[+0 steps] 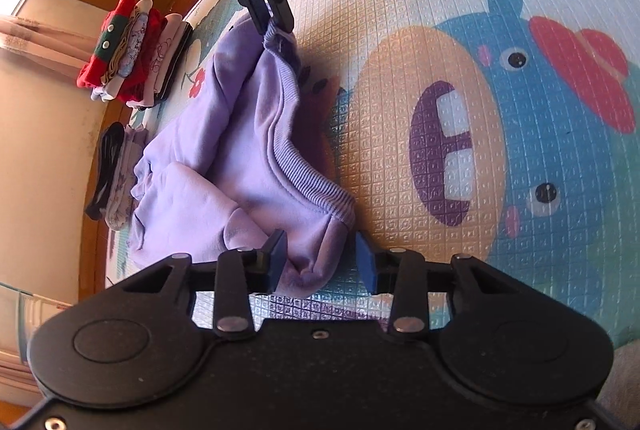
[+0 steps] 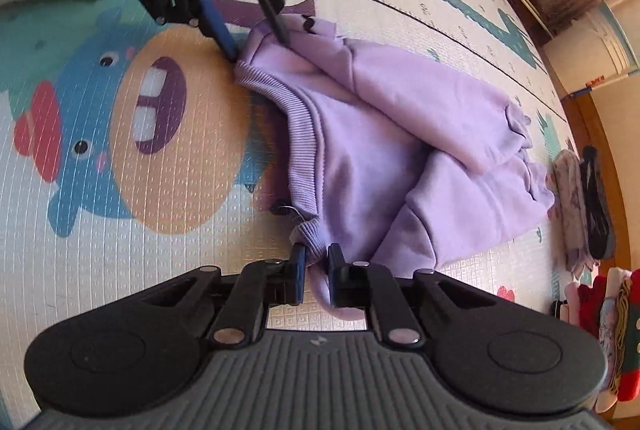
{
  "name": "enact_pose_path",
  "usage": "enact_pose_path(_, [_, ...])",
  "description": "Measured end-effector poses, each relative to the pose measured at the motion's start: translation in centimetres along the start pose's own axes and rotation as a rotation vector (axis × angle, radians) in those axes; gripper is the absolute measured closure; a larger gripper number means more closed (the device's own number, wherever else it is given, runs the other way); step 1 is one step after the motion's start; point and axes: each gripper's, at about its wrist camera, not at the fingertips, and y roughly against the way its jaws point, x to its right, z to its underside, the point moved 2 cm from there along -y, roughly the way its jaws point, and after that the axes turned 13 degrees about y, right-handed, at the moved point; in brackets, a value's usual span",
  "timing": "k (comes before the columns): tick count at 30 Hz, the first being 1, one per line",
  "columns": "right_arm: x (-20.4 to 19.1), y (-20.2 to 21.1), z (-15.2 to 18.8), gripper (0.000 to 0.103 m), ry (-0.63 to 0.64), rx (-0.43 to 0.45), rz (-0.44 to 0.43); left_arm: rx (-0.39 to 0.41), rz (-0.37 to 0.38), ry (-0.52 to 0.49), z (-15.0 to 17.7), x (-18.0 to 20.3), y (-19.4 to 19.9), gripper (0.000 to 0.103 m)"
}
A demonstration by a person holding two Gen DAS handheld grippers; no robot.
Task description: Fold clothes
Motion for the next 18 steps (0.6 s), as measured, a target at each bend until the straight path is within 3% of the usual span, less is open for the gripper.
enact_pose_path(2, [0.8,0.5,0.2,0.091,-0.051,0.009,-0.004,0.003,0.025,0.020,0.0,0.0,0.2,0.065])
enact_pose_path(7, [2.3,0.8,0.5,0.091,-0.148,0.028,-0.011,0.009,0.000,-0.058,0.1,0.1,-0.4,0.063])
enact_pose_path(8, [2.4,0.8,0.6,0.091,-0.153,0.029,-0.012,0.006,0.000,-0.068,0.1,0.0,-0.6,0.065])
enact_pose_path(9, [2.4,0.7,0.5,0.091,-0.145,0.029,-0.012,0.002,0.004,-0.068,0.0,-0.1,-0.7,0.082])
enact_pose_path(10, [2.4,0.6,0.5,0.091,-0.139,0.028,-0.014,0.000,0.014,-0.043,-0.1,-0.4,-0.6,0.093])
enact_pose_path(15, [2.1,0.5,0.5,0.091,-0.134,0.022,-0.048,0.014,0.038,0.113,0.0,-2.0,0.9,0.095])
enact_pose_path(18, [2.0,0.8,0.2,0.091,-0.126,0.028,-0.064,0.023,0.054,0.133,0.1,-2.3,1.9,0.096])
